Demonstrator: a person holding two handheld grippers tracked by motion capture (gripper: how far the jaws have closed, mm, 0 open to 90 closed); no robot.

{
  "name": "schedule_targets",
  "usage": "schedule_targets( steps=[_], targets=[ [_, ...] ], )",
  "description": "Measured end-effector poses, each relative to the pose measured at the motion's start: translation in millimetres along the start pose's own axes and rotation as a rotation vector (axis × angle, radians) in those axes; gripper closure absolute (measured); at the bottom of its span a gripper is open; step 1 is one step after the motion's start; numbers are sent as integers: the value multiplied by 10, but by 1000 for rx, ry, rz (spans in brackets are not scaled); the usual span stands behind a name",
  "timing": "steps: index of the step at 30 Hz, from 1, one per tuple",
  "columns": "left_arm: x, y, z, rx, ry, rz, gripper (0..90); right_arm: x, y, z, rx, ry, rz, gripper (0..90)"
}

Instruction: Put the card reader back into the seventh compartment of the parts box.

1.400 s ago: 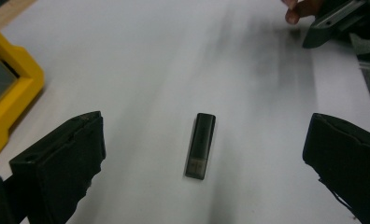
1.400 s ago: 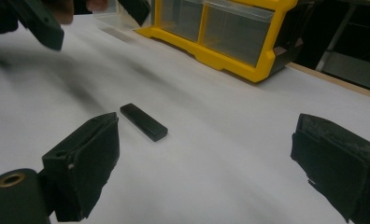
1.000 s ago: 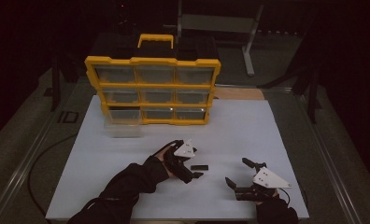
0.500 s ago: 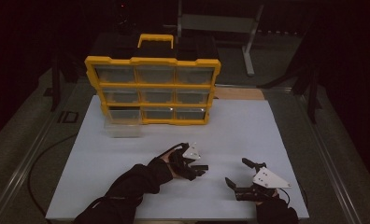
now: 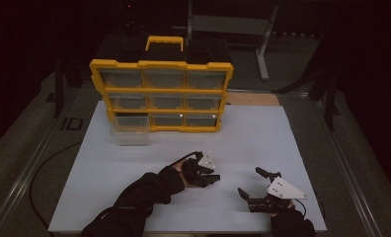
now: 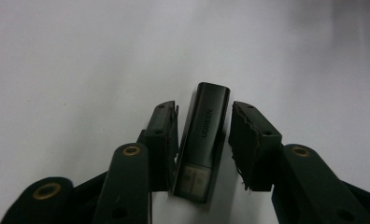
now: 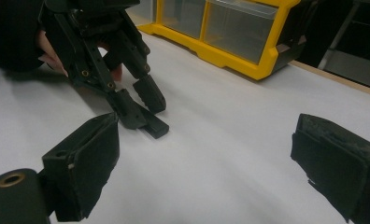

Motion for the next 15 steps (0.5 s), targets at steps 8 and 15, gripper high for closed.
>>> schedule_targets(
  steps=[8, 15],
  targets=[
    [-12, 31, 44, 14, -64, 26, 693, -7, -4, 1, -2, -1, 3, 80],
    [-15, 41, 77, 7, -109, 25, 732, -14, -12, 6, 3, -1, 5, 80]
  ],
)
Point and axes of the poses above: each handheld gripper's, and its own axes: x roughly backward along the jaws, z roughly out of its top, y roughly to its right, the point moved 7 cm from there along -x, roughly forward along the jaws, and after that the axes turned 11 degrees about z, right-handed, at the moved point
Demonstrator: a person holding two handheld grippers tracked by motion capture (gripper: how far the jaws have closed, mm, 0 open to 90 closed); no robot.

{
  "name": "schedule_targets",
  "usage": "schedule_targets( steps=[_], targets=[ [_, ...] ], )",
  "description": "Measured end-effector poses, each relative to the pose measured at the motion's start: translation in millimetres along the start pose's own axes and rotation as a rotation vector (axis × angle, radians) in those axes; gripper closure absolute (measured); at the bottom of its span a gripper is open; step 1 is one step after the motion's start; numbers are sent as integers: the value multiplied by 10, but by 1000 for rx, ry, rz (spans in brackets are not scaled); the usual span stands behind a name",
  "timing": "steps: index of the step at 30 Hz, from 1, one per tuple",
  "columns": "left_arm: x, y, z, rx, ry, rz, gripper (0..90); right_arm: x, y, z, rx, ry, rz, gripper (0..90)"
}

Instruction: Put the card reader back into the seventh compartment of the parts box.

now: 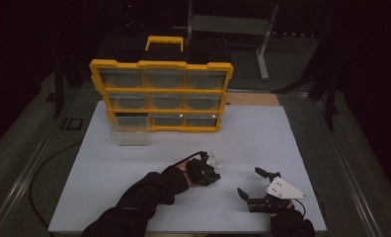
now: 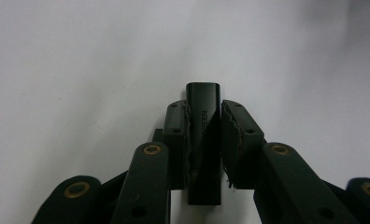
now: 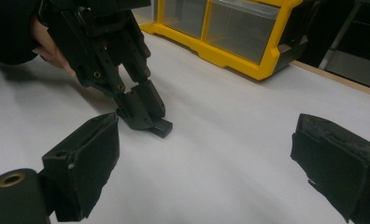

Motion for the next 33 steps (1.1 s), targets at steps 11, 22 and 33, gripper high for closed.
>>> schedule_targets(
  steps=[11, 22, 33],
  targets=[
    [9, -16, 29, -30, -23, -18, 736, 11, 12, 4, 0, 4, -3, 80],
    [203, -120, 4, -10, -9, 9, 735, 14, 12, 10, -1, 9, -3, 80],
    [446, -238, -166, 29, 9, 58, 734, 15, 9, 18, 2, 10, -4, 80]
  ],
)
Point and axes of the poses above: each handheld gripper's, and its own axes: x roughly backward along the jaws, z roughly out of its top, y roughly to its right, the point moved 7 cm from there along -x, roughly forward along the jaws, and after that the axes turned 11 degrees about z, right-handed, at the moved point
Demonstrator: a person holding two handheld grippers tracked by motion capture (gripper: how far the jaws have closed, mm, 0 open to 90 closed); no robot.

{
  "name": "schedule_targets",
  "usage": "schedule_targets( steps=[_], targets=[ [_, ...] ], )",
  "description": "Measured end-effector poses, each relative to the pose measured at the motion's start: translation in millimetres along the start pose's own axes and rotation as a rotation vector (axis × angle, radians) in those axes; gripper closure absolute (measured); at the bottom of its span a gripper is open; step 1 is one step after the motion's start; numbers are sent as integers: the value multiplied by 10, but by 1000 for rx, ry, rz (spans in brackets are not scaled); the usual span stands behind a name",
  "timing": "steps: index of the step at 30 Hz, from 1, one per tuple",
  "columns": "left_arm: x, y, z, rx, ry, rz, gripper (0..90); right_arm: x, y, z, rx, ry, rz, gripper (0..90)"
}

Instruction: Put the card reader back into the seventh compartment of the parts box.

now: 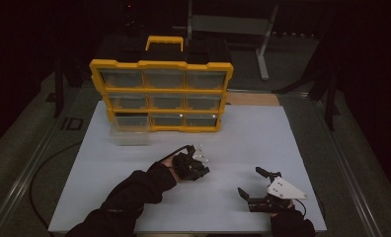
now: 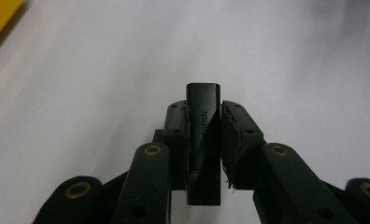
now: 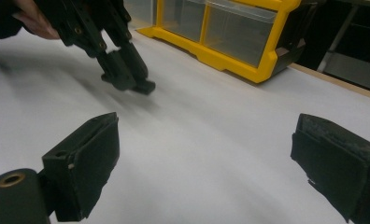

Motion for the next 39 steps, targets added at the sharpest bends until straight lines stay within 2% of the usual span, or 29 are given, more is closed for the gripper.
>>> schedule_targets(
  steps=[16, 17, 18, 22, 24, 39],
  targets=[
    [386, -164, -238, 47, 55, 53, 734, -6, -8, 6, 1, -2, 0, 80],
    [407, -174, -247, 46, 61, 68, 734, -5, -7, 7, 2, -3, -1, 80],
    [435, -182, -259, 56, 67, 62, 733, -4, -6, 7, 3, -3, -2, 80],
    [532, -238, -304, 75, 85, 92, 733, -3, -7, 8, 2, -3, -2, 80],
    [576, -268, -325, 83, 88, 93, 733, -5, -7, 8, 3, -2, -3, 80],
    [952, -520, -346, 136, 161, 174, 733, -10, -16, 8, -1, -5, -1, 80]
  ],
)
Point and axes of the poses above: each handheld gripper's, and its own axes: x roughly backward along the jaws, z roughly out of its top, y roughly to its right, the point moved 7 cm from there along -x, roughly forward along the jaws, and after that the axes turned 11 degrees about z, right-handed, at the moved point
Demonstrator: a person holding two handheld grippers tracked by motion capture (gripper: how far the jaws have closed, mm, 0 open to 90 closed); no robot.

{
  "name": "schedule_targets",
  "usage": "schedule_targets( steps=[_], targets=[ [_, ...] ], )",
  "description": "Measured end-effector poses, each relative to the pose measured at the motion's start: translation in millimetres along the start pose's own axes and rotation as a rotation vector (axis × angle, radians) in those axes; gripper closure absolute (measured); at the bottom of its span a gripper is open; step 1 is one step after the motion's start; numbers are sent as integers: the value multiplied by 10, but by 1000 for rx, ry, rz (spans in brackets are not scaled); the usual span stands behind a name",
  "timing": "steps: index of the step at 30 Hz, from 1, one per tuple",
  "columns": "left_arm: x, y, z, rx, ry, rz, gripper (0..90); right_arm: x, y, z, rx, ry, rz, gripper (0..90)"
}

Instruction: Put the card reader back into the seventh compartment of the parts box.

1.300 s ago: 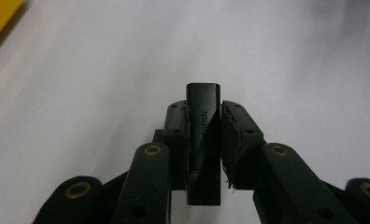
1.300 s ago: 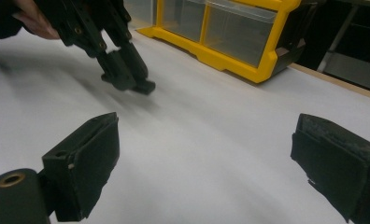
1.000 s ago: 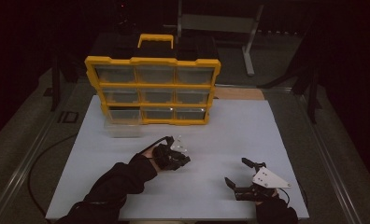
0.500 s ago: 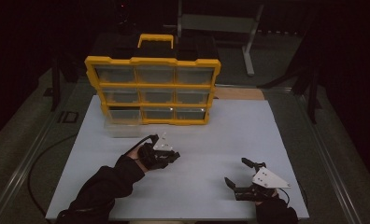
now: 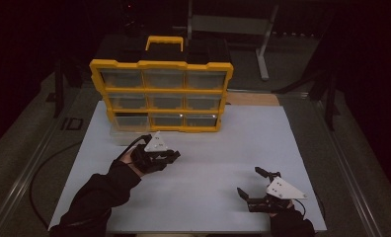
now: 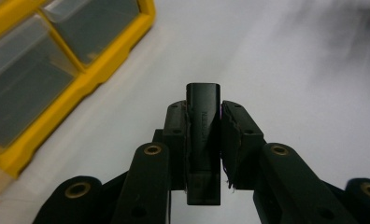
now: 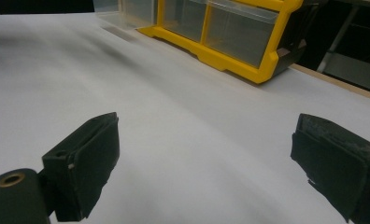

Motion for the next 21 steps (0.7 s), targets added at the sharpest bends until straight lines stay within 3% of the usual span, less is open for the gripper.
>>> schedule_targets(
  steps=[12, 21],
  targets=[
    [157, -198, 92, 18, 27, 38, 733, -2, 5, 1, 4, 3, 0, 80],
    [364, -518, 165, 48, 47, 104, 733, -5, 0, 2, 3, 0, 1, 80]
  ],
)
Point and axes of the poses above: each handheld gripper's, and its own axes: x roughly backward along the jaws, z roughly out of its top, y roughly to its right, the point moved 7 cm from there along -x, roughly forward along the jaws, and after that the axes turned 11 degrees about z, right-handed, at the moved point
